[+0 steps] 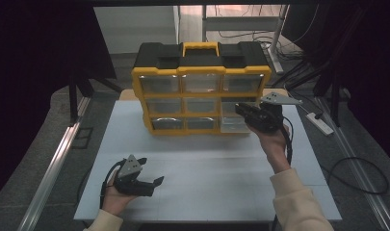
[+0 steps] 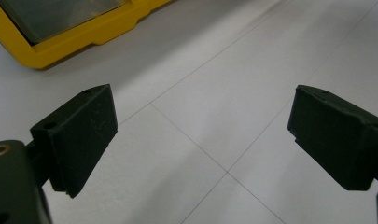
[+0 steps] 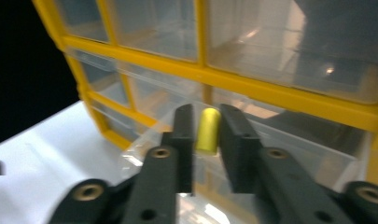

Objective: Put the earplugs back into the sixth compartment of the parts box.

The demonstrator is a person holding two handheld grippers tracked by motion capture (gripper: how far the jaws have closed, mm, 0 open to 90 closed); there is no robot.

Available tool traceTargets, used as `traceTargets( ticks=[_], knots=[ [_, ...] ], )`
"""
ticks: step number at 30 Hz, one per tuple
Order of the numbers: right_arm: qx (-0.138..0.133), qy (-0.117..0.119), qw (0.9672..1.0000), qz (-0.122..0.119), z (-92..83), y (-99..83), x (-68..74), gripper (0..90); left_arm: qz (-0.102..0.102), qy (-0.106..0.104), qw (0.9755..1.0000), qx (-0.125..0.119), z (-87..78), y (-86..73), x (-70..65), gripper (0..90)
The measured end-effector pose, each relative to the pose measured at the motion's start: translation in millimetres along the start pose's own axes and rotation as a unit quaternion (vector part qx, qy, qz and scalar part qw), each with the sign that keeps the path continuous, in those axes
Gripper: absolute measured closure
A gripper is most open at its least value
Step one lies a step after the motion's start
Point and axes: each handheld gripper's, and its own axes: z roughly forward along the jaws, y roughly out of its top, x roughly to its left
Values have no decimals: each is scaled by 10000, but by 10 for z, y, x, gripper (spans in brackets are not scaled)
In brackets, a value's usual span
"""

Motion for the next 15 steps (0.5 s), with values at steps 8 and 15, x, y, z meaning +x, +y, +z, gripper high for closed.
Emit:
traceTargets(
  ticks=[8, 15],
  knots=[
    [-204, -192, 9992, -300, -109, -30, 107, 306, 9, 11, 10000, -5, -4, -1, 0, 80],
    [-219, 91, 9987, -458, -464, -298, 268, 299, 4, 29, 10000, -15, -5, -7, -4, 80]
  ],
)
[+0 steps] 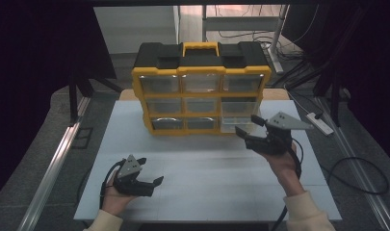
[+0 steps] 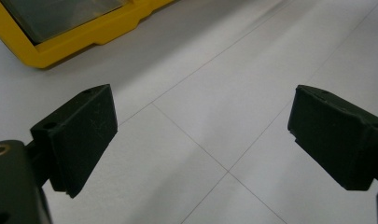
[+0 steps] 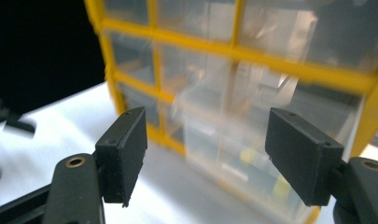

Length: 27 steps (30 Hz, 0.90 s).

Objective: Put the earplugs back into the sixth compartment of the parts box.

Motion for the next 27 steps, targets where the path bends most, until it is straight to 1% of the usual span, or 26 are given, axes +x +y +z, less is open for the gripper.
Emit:
traceTargets(
  ticks=[1, 2, 4, 5, 6, 7, 8, 9, 10, 13, 14, 18, 21, 24, 27],
  knots=[
    [35, 26, 10000, -44, -62, -86, 29, 298, 0, 1, 10000, 2, 0, 0, -1, 80],
    [45, 35, 10000, -58, -99, -141, 43, 298, -16, -4, 10000, 3, 2, -1, -5, 80],
    [78, 74, 9999, -75, -206, -307, 60, 298, -15, 1, 10000, 8, 7, -3, -8, 80],
    [78, 74, 9999, -75, -206, -307, 60, 298, -15, 1, 10000, 8, 7, -3, -8, 80],
    [127, 84, 9999, -68, -255, -397, 53, 297, -8, 5, 10000, 14, 9, -4, -9, 80],
    [212, 84, 9997, -14, -330, -542, 26, 297, 4, 1, 10000, 20, 8, -4, -11, 79],
    [249, 104, 9996, 57, -362, -620, 10, 296, 7, -2, 10000, 26, 8, -5, -11, 80],
    [278, 119, 9995, 91, -377, -660, 3, 296, 1, -6, 10000, 31, 9, -6, -13, 80],
    [356, 132, 9992, 123, -410, -760, -15, 295, 1, -5, 10000, 34, 10, -7, -13, 80],
    [499, 82, 9986, 158, -473, -955, -62, 294, 14, 10, 10000, 35, 16, -9, -18, 79],
    [550, 64, 9982, 207, -498, -1027, -91, 292, 14, 9, 10000, 31, 16, -8, -20, 79],
    [657, 15, 9973, 335, -538, -1195, -168, 291, 21, 9, 10000, 24, 20, -9, -26, 80],
    [734, -76, 9967, 352, -552, -1300, -213, 292, 26, 15, 10000, 19, 22, -9, -25, 80],
    [783, -159, 9962, 333, -551, -1334, -235, 292, 31, 12, 10000, 33, 32, -9, -29, 80],
    [770, -167, 9963, 345, -553, -1339, -244, 290, 38, 19, 10000, 41, 34, -9, -34, 79]
  ],
)
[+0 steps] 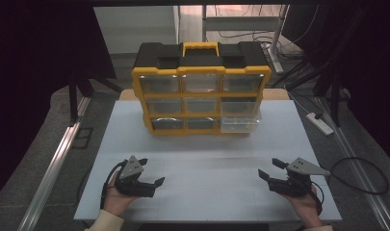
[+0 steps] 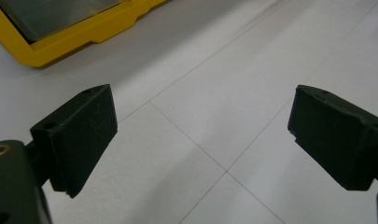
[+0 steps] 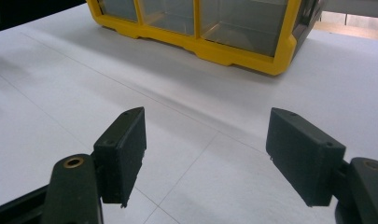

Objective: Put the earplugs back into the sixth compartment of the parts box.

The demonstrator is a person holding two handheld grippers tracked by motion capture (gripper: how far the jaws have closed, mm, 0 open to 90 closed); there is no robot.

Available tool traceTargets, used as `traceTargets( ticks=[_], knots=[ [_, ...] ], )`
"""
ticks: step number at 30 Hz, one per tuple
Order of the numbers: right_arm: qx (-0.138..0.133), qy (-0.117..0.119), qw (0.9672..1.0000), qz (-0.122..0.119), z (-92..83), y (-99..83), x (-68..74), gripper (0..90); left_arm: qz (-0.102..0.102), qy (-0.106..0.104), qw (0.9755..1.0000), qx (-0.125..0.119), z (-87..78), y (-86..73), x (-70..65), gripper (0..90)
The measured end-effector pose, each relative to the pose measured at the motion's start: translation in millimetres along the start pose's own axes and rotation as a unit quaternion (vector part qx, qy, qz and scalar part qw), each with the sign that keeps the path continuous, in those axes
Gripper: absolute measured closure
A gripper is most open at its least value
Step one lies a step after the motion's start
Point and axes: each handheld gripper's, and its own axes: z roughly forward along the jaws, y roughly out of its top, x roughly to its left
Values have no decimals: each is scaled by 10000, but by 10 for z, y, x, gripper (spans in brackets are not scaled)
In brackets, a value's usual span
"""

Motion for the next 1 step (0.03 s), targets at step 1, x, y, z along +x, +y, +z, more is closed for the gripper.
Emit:
traceTargets(
  ticks=[1],
  knots=[
    [5, 9, 10000, -7, 2, -5, -4, 288, -4, 0, 10000, -6, 1, 1, -1, 79]
  ],
)
